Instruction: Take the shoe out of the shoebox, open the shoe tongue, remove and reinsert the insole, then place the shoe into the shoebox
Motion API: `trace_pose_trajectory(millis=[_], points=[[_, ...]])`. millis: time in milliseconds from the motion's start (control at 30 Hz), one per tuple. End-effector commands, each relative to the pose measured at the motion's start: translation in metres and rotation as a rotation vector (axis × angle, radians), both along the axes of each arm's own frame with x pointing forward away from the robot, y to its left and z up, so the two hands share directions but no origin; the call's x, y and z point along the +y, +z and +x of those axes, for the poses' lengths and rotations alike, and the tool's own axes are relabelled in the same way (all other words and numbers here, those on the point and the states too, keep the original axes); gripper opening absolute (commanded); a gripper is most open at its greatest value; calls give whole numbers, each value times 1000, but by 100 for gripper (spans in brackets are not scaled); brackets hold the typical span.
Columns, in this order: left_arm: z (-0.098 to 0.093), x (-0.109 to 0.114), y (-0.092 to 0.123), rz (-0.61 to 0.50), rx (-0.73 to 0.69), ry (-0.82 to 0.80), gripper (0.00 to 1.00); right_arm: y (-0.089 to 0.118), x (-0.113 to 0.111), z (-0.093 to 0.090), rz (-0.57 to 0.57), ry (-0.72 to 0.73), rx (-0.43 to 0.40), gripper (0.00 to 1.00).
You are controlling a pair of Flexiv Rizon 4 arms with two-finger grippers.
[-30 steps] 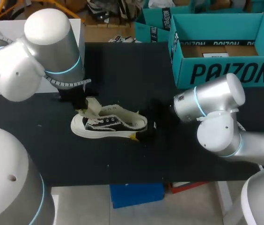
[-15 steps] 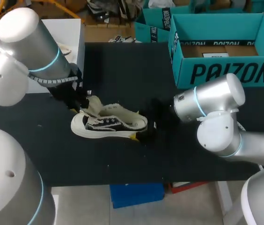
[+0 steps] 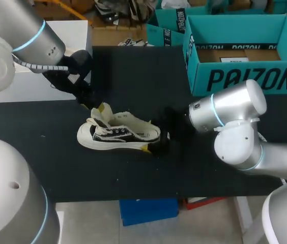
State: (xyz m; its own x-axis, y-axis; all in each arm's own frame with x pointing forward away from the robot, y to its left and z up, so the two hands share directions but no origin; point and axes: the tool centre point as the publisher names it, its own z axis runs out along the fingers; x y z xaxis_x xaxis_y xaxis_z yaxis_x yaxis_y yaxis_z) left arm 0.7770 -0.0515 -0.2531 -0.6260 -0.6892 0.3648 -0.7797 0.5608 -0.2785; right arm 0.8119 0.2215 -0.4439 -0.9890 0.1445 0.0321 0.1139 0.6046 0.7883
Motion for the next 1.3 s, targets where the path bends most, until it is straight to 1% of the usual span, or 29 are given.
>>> trace_pose_trajectory(millis=[33,133,200,733,800,833,900,933,967,1000,1067,1100,1167,1200,1267,1300], points=[[10,-16,-1,37,-38,-846,0,-2,1,0,-1,-2,0,0],[12,-26,-5,73,-27,-1023,0,-2,1,0,-1,-2,0,0],[18,-31,-10,95,-11,-1105,0,-2,1,0,-1,-2,0,0],[18,-31,-10,95,-11,-1105,0,-2,1,0,-1,-2,0,0],[17,-29,-9,71,-53,-1152,0,-2,1,0,-1,-2,0,0],[19,-27,-8,109,-66,-1131,0,-2,1,0,-1,-2,0,0],[20,-27,-6,68,-100,-1167,0,-2,1,0,-1,-2,0,0],[22,-28,-6,91,-107,-1167,0,-2,1,0,-1,-2,0,0],[23,-31,-8,115,-120,-1190,0,-2,1,0,-1,-2,0,0],[24,-33,-8,111,-127,-1204,0,-2,1,0,-1,-2,0,0],[27,-38,-13,137,-115,-1203,0,-2,1,0,-1,-2,0,0],[28,-39,-14,118,-117,-1204,0,-2,1,0,-1,-2,0,0],[32,-43,-19,156,-115,-1190,0,-2,1,0,-1,-2,0,0],[33,-45,-21,118,-111,-1186,0,-2,1,0,-1,-2,0,0],[35,-48,-26,133,-105,-1186,0,-2,1,0,-1,-2,0,0],[36,-49,-28,120,-98,-1177,0,-2,1,0,-1,-2,0,0]])
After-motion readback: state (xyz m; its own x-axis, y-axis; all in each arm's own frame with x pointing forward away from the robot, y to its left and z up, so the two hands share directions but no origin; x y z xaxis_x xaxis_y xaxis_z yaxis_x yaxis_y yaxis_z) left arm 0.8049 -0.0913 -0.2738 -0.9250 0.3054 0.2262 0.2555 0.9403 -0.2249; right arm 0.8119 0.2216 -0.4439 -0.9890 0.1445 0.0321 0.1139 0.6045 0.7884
